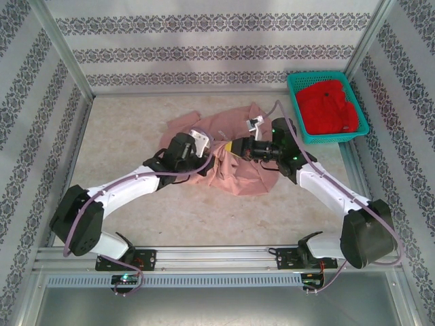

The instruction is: Fold the inside-out t-shirt

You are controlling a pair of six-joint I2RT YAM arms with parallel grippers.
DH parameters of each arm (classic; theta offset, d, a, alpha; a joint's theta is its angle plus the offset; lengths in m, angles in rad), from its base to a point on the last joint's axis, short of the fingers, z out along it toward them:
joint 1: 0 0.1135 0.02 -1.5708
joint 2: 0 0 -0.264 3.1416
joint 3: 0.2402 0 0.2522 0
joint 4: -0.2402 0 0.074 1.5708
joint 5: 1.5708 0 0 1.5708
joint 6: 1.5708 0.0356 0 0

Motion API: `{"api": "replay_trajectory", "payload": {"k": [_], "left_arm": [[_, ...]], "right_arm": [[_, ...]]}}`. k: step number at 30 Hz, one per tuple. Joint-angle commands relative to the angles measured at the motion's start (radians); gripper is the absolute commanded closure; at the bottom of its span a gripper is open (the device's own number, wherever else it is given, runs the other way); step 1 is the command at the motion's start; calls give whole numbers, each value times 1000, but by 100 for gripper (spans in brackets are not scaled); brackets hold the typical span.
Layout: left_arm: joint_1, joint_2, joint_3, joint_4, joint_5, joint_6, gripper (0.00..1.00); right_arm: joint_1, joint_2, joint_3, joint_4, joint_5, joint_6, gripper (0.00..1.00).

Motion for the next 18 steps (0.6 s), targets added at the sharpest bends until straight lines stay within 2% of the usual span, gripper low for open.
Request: {"api": "replay_trajectory", "payload": {"k": [1,2,3,5,10,12,14,18], "left_arm": [[37,-88,-69,212,519,-123,100],[43,-103,-108,304,598,-190,100],[46,-117,-138,359,636,-232,100],[54,-156,-171,379,653,-256,100],[64,-189,-171,326,639,-254,100],[65,-180,-158,307,637,-250,100],[66,-171,-150,299,634,-250,100],[67,-159,-131,276,620,-259,100]], "right_arm": [[-5,-44,76,-331,268,-244,89],[5,-43,94,-386,358,-296,80],[13,-42,104,-418,419,-331,76],[32,-54,95,-465,507,-420,67],[157,-201,-90,-386,483,-587,53],[231,-243,-150,-382,552,-623,43],[258,-262,-201,-366,594,-639,40],[267,-323,-292,-306,626,-648,39]]}}
